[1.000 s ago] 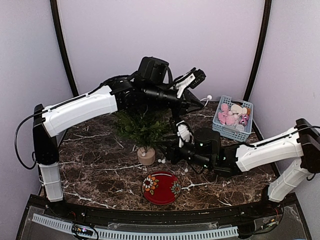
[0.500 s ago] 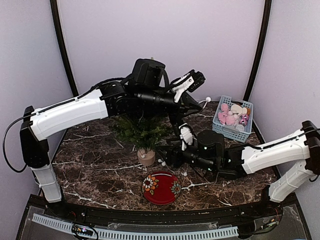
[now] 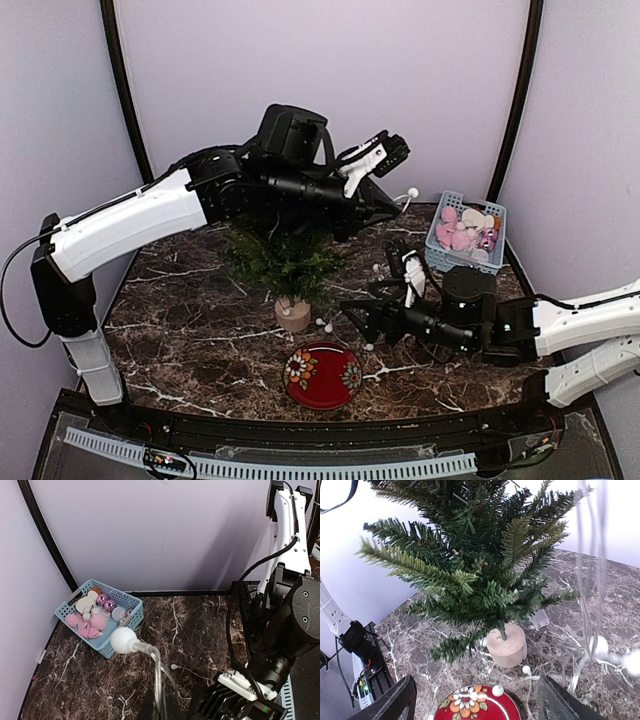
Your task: Decorate the small christmas tree
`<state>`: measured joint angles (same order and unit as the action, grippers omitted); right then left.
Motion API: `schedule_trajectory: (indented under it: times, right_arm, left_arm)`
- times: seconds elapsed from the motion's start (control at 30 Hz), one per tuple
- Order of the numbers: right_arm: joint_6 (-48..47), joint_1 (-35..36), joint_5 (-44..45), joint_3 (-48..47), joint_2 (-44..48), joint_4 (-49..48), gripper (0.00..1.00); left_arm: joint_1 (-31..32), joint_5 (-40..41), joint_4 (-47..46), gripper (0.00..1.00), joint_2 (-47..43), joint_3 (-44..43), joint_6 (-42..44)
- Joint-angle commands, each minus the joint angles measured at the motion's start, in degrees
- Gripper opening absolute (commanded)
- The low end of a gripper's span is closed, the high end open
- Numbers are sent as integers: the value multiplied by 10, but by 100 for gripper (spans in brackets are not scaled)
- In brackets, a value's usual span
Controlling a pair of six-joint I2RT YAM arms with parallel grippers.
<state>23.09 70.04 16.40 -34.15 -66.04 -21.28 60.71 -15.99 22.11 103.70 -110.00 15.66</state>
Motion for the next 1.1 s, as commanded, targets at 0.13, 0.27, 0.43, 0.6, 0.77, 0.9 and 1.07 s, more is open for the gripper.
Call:
schedule_trajectory:
  times: [0.13, 0.27, 0.43, 0.6, 0.77, 0.9, 1.07]
  right_arm:
    - [45, 7, 22, 24, 116, 116, 84]
    - [59, 7, 75, 32, 177, 173, 80]
    - [67, -1, 160, 29, 236, 238, 83]
    - [41, -70, 120, 22, 225, 252, 91]
    - [-2, -107, 5, 22, 187, 150, 94]
    - [-9, -122, -56, 9, 140, 105, 93]
    - [11, -131, -46, 7, 142, 97, 94]
  left_arm:
    - [7, 1, 30, 0, -1, -76, 19]
    - [9, 2, 39, 0, 11, -112, 27]
    - [9, 7, 51, 0, 25, -152, 36]
    - [9, 12, 56, 0, 33, -172, 44]
    - [9, 17, 61, 0, 40, -185, 47]
    - [9, 21, 67, 0, 47, -197, 49]
    - [9, 36, 73, 0, 50, -202, 54]
